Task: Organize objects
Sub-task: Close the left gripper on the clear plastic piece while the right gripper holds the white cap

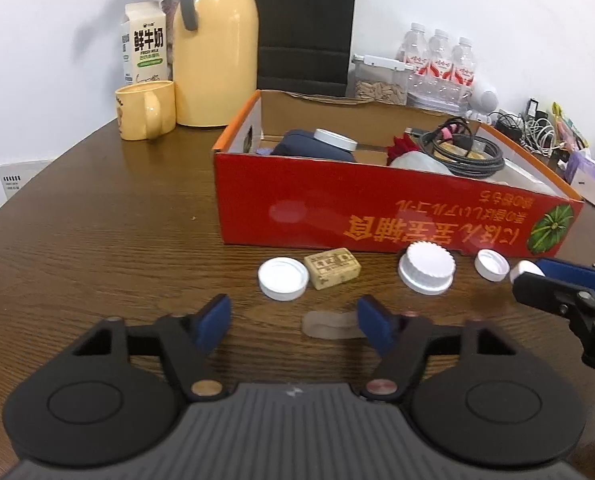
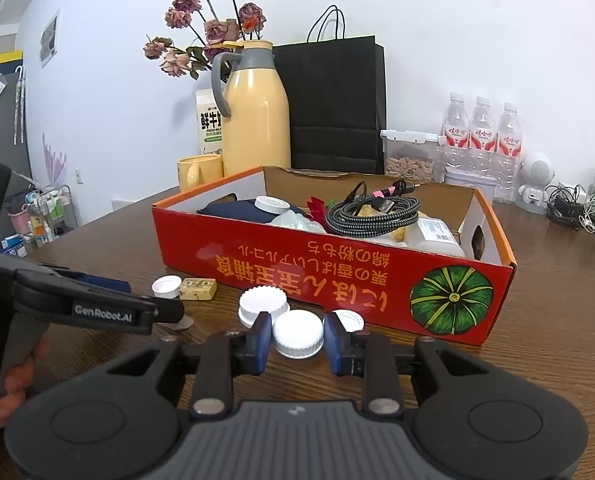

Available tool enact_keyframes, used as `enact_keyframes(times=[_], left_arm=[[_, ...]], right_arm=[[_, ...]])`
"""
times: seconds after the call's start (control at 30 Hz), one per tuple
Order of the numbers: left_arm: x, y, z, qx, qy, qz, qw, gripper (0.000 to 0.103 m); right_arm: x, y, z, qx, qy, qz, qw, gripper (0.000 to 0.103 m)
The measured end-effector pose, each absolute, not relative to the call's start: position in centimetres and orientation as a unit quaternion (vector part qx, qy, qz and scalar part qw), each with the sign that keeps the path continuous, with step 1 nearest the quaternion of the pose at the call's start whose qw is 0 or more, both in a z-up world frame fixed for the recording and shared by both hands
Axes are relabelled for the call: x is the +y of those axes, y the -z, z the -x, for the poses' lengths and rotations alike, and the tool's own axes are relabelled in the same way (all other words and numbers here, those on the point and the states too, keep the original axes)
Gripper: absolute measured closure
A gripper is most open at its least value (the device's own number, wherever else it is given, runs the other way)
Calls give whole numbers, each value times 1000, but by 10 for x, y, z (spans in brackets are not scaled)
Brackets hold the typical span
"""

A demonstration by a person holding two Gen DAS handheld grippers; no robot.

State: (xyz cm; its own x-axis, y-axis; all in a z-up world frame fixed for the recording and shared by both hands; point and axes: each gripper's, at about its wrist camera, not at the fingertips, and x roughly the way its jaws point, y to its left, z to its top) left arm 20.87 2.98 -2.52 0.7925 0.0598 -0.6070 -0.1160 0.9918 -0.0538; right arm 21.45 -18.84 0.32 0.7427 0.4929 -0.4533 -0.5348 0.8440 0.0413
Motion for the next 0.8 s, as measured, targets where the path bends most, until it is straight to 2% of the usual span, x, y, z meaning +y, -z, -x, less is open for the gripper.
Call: enact_keyframes(times=[0.1, 0.13, 0.3, 0.47, 0.8], left_arm=[[23, 25, -205, 314, -32, 37, 948, 63], [21, 25, -203, 313, -22, 36, 949, 76], [12, 25, -198, 300, -21, 20, 953, 94], [17, 23, -196, 291, -25, 35, 956, 97], [17, 12, -190, 259, -19, 44, 965, 97]], right_arm=[[-188, -3, -214, 229, -278, 46, 932, 76], [-188, -3, -214, 228, -278, 46, 932, 76], [-187, -4, -214, 228, -279, 46, 932, 76], [-187, -4, -214, 227, -278, 46, 932, 76], [-191, -9, -208, 201, -279, 38, 938, 76]])
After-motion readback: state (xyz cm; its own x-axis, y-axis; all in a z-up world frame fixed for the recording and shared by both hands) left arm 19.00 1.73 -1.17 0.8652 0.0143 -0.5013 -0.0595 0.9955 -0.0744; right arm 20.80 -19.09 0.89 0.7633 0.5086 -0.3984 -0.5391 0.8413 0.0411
